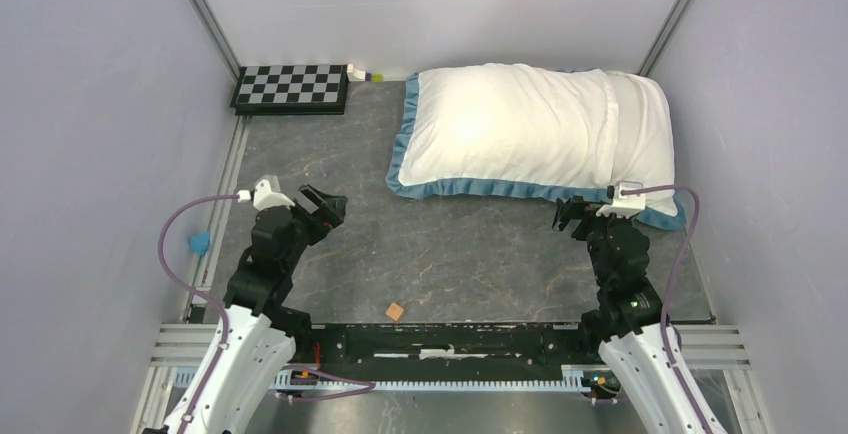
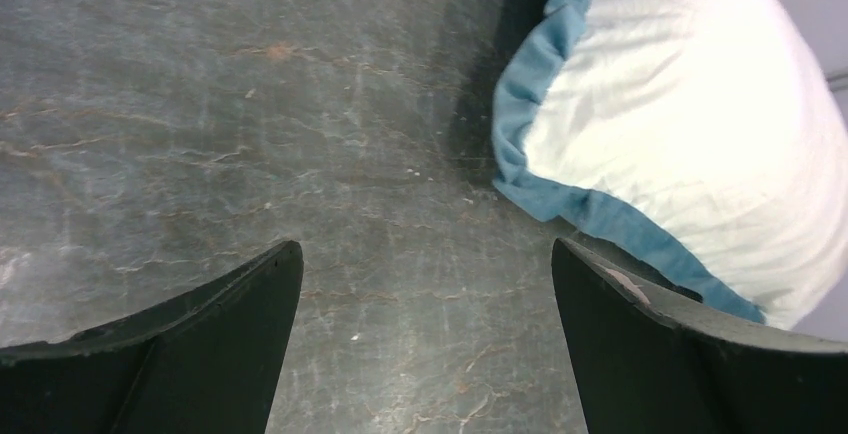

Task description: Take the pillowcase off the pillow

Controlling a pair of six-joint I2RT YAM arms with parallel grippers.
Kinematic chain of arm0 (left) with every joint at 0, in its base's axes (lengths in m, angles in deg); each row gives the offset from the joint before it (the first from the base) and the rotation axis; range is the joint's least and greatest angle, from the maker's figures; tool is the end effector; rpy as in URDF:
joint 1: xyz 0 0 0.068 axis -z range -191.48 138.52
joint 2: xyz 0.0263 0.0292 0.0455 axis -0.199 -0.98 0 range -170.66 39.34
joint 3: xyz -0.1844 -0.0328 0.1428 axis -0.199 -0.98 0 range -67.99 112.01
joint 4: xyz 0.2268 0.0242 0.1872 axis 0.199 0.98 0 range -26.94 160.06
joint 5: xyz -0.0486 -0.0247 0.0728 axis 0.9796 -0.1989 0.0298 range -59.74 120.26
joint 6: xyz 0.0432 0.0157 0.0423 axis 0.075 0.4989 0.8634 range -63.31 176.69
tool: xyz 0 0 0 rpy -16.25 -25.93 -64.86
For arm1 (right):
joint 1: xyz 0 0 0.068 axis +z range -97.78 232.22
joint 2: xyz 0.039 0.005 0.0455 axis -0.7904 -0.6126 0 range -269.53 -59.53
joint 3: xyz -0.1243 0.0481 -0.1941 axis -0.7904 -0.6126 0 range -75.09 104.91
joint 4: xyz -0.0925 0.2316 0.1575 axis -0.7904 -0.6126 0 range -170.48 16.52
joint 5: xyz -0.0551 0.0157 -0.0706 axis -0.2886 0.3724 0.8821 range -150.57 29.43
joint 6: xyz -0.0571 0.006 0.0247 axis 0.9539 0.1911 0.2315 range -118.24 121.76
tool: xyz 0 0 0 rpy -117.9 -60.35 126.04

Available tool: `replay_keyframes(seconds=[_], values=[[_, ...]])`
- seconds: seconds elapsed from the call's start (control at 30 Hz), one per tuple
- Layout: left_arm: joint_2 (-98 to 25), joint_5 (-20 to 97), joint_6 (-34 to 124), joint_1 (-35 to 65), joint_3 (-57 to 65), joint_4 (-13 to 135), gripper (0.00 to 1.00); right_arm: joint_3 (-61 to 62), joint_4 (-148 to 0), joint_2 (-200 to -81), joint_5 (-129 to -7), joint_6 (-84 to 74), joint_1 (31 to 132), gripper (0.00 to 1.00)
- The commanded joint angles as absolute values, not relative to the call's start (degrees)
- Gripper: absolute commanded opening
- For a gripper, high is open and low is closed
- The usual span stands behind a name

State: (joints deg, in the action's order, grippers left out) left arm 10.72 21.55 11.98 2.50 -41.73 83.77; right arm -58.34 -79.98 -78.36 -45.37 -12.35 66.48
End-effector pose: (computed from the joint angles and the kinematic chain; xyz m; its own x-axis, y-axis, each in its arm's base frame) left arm 0.2118 -0.0453 0.2224 -0.3432 -0.6312 -0.6956 -0.1938 0.7722 -0.6051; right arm 0.2045 0.0390 0.2181 -0.1367 0.2079 -0.9685 0.0485 0.9780 0.2031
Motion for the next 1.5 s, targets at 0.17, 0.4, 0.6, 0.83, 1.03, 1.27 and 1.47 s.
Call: replay_keyframes(seconds=[0.17,0.4,0.6,0.83,1.03,1.27,1.47], values=[[12.5,35.6,12.3,2.5,-45.7,69.2,1.00,-57.4,-70.1,-85.7,-53.9,-17.0,66.6,0.98],[7.0,42.2,7.8,2.5,-48.5,59.3,1.00,-57.5,-63.7,-94.1,-54.7,-21.3,66.6,0.98],[4.1,42.5,6.3,2.5,-48.3,57.6,1.00,-55.9,-54.3,-103.6,-58.6,-23.9,66.5,0.98],[7.9,40.2,4.9,2.5,-51.9,57.9,1.00,-48.9,-52.3,-117.1,-57.8,-27.8,65.9,0.98],[10.4,36.7,5.9,2.5,-52.2,61.5,1.00,-45.7,-49.1,-123.3,-61.7,-30.6,59.6,0.98],[9.9,34.3,5.9,2.5,-51.6,64.6,1.00,-46.0,-41.4,-129.7,-68.5,-41.4,45.8,0.98],[7.9,35.4,2.8,2.5,-53.8,60.3,1.00,-45.1,-35.7,-135.1,-66.0,-47.0,40.9,0.98]])
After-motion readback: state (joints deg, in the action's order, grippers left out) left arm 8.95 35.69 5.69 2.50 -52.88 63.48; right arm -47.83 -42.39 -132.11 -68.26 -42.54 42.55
